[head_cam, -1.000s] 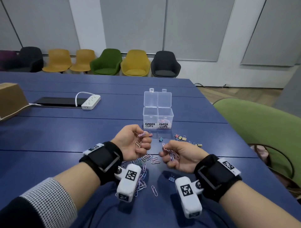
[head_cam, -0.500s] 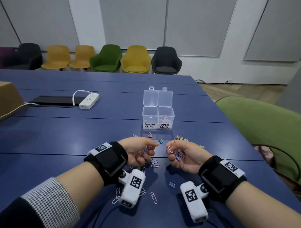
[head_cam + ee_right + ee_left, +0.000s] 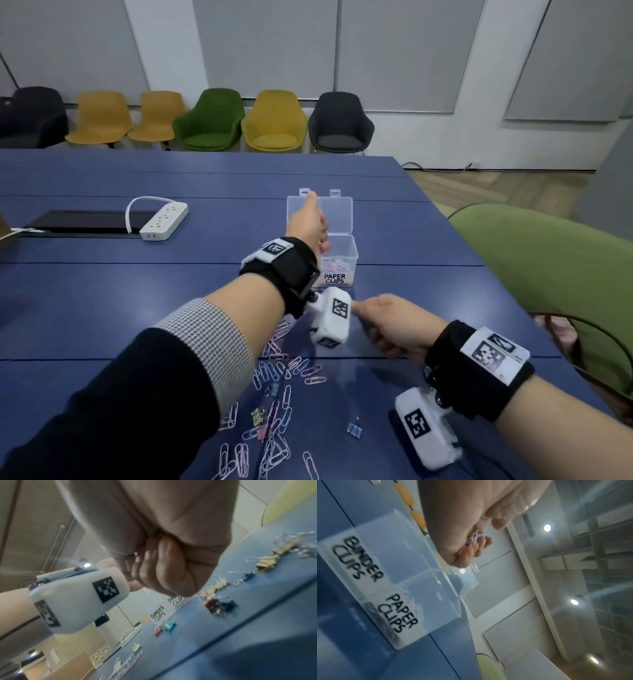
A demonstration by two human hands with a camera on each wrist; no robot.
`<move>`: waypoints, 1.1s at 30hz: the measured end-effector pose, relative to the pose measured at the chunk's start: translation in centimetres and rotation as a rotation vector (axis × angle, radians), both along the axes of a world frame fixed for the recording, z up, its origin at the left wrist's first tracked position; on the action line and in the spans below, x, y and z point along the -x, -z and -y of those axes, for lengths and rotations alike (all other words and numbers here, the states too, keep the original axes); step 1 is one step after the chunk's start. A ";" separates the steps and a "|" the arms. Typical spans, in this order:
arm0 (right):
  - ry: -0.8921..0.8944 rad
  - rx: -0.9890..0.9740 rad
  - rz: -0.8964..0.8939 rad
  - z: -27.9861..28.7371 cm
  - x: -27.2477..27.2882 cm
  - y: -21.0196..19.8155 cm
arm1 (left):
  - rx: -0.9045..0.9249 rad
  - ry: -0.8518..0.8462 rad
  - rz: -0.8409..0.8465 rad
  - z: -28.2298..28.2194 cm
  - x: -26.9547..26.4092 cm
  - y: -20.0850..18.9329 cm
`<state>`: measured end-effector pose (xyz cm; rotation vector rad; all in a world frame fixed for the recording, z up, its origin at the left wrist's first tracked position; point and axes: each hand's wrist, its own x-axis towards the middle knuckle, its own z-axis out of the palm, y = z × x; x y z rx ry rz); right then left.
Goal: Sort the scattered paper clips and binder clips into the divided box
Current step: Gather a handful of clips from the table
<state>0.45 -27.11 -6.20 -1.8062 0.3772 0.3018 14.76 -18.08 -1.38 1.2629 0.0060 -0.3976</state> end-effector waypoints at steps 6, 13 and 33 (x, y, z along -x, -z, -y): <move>0.295 -0.143 0.322 1.8 -4.6 -1.3 | -0.120 0.026 0.111 2.2 -2.1 0.9; 0.451 0.006 0.582 1.7 -10.8 -3.0 | -0.140 0.081 0.206 -0.4 -2.2 2.0; 0.063 0.741 0.779 -0.9 -6.7 -3.0 | -1.085 0.451 0.468 -14.6 -0.2 3.7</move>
